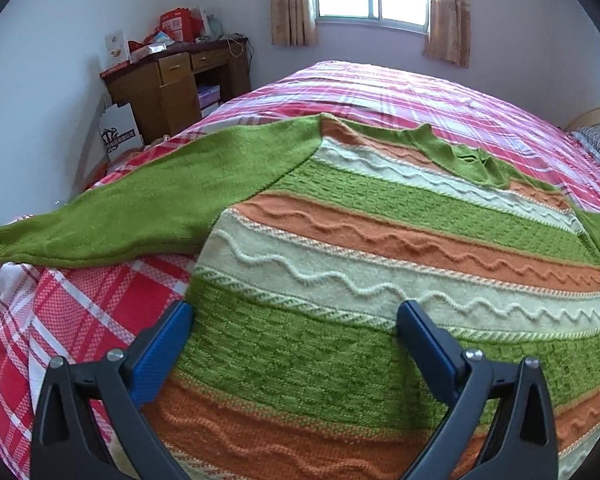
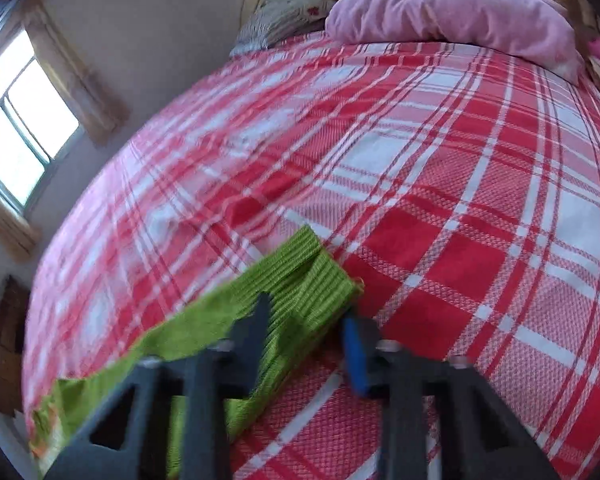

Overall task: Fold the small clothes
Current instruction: 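Lift the sleeve with the right gripper and lay it across the sweater body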

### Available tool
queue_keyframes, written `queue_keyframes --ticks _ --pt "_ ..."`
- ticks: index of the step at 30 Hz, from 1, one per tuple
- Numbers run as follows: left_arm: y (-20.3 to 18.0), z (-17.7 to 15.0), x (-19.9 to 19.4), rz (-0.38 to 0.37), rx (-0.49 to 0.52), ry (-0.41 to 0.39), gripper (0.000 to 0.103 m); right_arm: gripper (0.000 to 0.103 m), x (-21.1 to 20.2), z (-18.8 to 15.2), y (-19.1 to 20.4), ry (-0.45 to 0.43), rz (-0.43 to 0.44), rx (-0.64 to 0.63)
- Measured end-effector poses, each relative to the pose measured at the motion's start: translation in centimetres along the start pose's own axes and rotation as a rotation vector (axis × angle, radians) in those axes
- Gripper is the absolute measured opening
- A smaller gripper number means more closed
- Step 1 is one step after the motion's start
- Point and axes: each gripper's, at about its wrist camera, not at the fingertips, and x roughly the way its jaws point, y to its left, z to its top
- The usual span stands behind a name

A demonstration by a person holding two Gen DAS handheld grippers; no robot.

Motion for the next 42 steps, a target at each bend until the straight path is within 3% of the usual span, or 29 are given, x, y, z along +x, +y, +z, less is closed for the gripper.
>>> queue_keyframes --ticks 5,9,14,20,24,31,38,40,42 --pt "0.4 -0.1 0.1 -0.019 -0.01 -0.007 0.103 0.005 -0.5 0.3 -1.1 0.04 0.075 0.032" --pt "0.6 0.0 0.1 -0.037 -0.019 -0.013 0.103 0.005 -3.7 0.8 -0.1 0.001 0.197 0.063" --pt "0.7 -0.1 0.0 -0.042 -0.02 -0.021 0.103 0.005 -9.1 -0.4 6.2 -0.016 0.384 -0.026" --pt "0.9 -0.2 -0.2 -0.053 -0.024 -0.033 0.103 0.005 -13.7 -4.2 17.6 0.034 0.624 -0.147" --pt "1.3 -0.4 -0.3 -0.08 -0.041 -0.055 0.103 0.005 -15.4 -9.4 27.3 0.127 0.802 -0.261" --pt "1.8 -0.5 -0.5 -0.115 -0.065 -0.076 0.103 0.005 -13.1 -20.3 41.5 0.333 0.942 -0.416" --pt "2.5 -0.7 -0.6 -0.163 -0.097 -0.099 0.103 0.005 -6.3 -32.2 49.7 0.598 0.969 -0.499" --pt "2.7 -0.7 -0.6 -0.172 -0.105 -0.106 0.103 0.005 -4.5 -34.5 51.1 0.657 0.973 -0.527" --pt "2.7 -0.7 -0.2 -0.13 -0.107 -0.083 0.101 0.005 -2.7 -35.6 52.0 0.731 0.986 -0.53"
